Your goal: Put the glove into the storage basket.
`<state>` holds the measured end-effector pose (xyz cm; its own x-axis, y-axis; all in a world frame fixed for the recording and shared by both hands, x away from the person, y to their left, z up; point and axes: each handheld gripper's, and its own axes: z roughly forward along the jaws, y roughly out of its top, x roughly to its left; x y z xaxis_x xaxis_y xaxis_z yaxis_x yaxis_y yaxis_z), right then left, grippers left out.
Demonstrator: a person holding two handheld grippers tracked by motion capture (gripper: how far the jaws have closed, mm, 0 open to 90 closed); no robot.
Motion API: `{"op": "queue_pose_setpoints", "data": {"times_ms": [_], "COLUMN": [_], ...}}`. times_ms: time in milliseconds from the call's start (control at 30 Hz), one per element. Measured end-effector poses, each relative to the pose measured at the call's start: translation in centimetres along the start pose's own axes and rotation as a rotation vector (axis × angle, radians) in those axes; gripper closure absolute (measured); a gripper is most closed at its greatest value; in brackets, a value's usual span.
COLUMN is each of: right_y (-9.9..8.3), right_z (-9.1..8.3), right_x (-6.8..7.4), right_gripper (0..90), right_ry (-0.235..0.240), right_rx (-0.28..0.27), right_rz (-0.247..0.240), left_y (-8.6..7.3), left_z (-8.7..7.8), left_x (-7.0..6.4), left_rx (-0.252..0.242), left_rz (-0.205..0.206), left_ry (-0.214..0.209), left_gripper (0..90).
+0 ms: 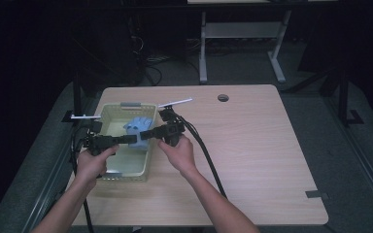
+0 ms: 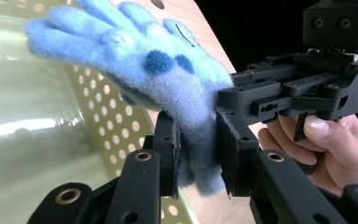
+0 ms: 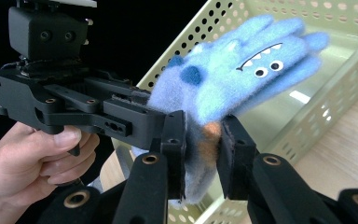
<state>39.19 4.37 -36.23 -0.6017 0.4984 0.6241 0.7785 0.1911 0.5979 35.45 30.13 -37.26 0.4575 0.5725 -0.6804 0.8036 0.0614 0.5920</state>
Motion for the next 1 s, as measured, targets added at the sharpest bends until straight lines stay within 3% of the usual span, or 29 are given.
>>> {"op": "queue_pose_setpoints", "data": {"times_ms": [333, 600, 1000], "right_y": [0.2, -0.1, -0.1], "right_z": [1.6, 3.4, 5.5], "right_x": [-0.1, -0.6, -0.7], "right_gripper": [73.7, 73.4, 72.9], "right_ry": [0.019, 0.037, 0.062], "right_rx": [0.010, 0.026, 0.046], "right_rz": [0.012, 0.030, 0.059], "left_y": [-0.1, -0.6, -0.6], "left_z": [-0.6, -1.3, -2.2], "left_x": [0.9, 2.6, 3.6], "left_rx": [0.002, 0.011, 0.034], "left_rz": [-0.011, -0.037, -0.050], "left_ry": [0.021, 0.035, 0.071], "left_gripper": [70.4, 70.4, 70.7]}}
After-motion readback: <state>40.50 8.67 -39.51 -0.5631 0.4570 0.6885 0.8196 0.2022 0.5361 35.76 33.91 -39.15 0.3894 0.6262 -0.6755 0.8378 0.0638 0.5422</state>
